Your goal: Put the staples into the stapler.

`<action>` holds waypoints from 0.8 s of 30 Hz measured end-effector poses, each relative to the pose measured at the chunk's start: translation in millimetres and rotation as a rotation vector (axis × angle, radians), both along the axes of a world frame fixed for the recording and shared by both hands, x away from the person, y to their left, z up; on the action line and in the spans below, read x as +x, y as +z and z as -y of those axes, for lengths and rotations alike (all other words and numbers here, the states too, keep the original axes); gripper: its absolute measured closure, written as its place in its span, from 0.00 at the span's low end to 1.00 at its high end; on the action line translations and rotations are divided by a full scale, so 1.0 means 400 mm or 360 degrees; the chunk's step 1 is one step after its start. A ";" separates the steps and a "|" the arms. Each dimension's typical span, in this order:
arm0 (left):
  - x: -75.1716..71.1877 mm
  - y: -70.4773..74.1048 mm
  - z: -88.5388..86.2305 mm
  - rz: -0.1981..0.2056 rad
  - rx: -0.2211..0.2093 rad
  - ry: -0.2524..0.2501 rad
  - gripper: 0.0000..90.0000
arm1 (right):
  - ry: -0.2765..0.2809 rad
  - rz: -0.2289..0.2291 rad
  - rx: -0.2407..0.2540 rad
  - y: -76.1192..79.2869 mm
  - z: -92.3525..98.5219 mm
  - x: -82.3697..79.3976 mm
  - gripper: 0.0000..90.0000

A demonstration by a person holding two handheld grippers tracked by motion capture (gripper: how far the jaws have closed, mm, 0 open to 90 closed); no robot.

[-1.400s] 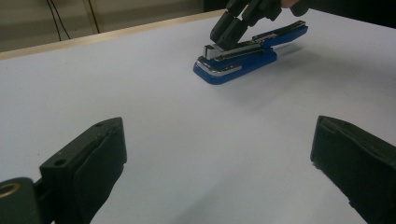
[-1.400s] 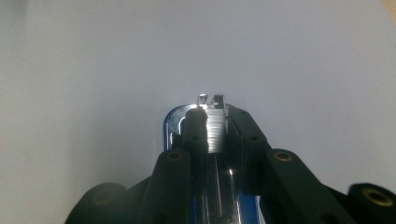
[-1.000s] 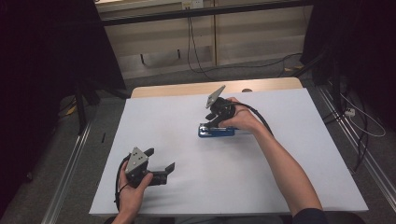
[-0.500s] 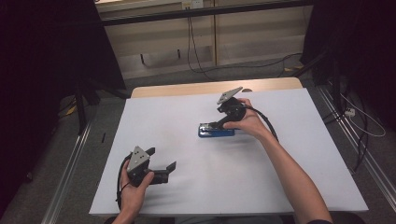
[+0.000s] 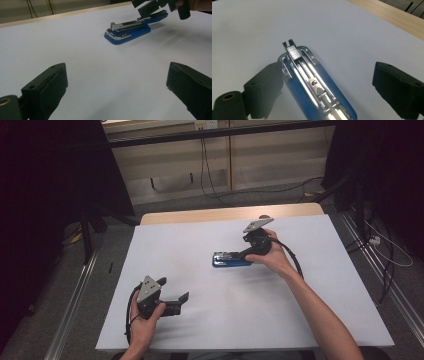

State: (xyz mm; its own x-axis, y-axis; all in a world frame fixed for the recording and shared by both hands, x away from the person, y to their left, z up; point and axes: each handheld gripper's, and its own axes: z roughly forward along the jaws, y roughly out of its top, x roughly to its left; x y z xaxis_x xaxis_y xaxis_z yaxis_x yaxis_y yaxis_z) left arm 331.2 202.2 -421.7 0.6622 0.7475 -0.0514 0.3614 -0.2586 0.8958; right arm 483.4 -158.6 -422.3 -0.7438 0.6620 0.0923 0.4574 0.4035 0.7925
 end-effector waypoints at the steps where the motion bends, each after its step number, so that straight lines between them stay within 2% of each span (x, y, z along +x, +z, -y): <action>1: 0.000 0.000 0.001 0.0001 0.0000 -0.0001 0.04 | -0.0017 0.0000 0.0021 0.000 0.003 -0.004 0.09; 10: 0.003 0.000 0.002 0.0012 -0.0001 -0.0012 0.04 | -0.0191 0.0047 0.0092 -0.008 0.033 -0.034 0.05; 15: 0.006 0.001 0.005 0.0017 -0.0010 0.0004 0.04 | -0.0250 0.0082 0.0140 -0.010 0.050 -0.054 0.06; 24: 0.013 0.004 0.015 0.0026 -0.0006 -0.0002 0.04 | -0.0399 0.0165 0.0148 -0.001 0.075 -0.082 0.06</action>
State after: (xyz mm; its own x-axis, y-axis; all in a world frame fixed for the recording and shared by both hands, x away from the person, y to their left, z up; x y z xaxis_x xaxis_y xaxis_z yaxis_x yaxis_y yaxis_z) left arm 336.5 196.3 -420.2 0.6641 0.7464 -0.0432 0.3464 -0.2559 0.9025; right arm 450.5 -188.6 -422.5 -0.5665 0.8188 0.0930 0.4483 0.2115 0.8685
